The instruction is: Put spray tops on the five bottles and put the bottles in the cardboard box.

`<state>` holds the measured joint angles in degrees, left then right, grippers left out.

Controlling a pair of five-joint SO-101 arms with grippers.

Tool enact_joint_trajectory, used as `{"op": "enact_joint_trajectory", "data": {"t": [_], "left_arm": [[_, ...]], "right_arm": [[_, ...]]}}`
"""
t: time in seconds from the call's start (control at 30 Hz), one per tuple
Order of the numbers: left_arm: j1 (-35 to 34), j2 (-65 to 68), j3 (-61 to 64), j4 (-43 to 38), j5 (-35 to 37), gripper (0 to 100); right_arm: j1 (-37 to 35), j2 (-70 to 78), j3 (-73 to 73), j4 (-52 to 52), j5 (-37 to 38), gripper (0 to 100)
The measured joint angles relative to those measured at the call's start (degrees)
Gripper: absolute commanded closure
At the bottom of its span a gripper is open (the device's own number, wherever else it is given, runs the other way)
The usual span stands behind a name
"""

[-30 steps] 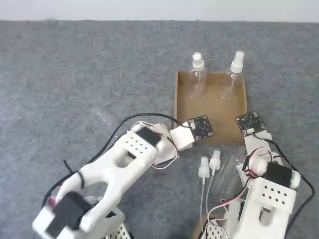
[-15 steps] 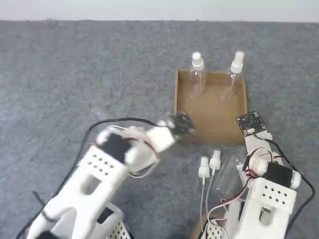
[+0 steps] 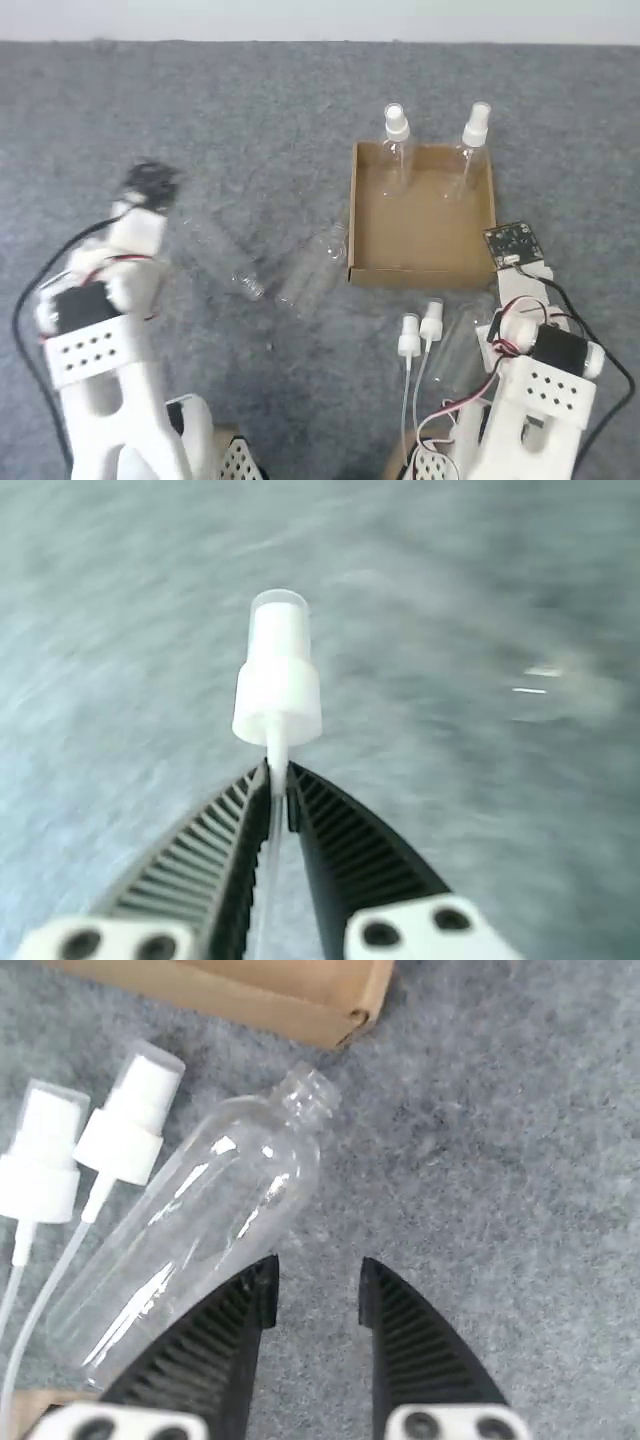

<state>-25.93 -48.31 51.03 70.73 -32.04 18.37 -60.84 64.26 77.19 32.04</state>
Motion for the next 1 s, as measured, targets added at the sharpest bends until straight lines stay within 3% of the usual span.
{"op": "enact_joint_trajectory", "data": {"t": [0.17, 0.4, 0.63, 1.0], "left_arm": [[-9.41, 0.00, 4.31, -6.68, -3.43, 99], [-10.46, 0.00, 8.44, -11.25, -4.13, 99], [-10.46, 0.00, 8.53, -11.52, -4.13, 99], [-10.46, 0.00, 8.53, -11.52, -4.13, 99]], "right_arm": [[0.00, 10.29, -8.70, 1.67, -6.07, 89.0], [-9.93, 24.62, -23.38, 7.56, -18.81, 74.6], [-20.04, 28.48, -24.79, 11.60, -31.30, 74.2], [-16.44, 28.75, -12.75, -0.35, -42.46, 73.8]]}}
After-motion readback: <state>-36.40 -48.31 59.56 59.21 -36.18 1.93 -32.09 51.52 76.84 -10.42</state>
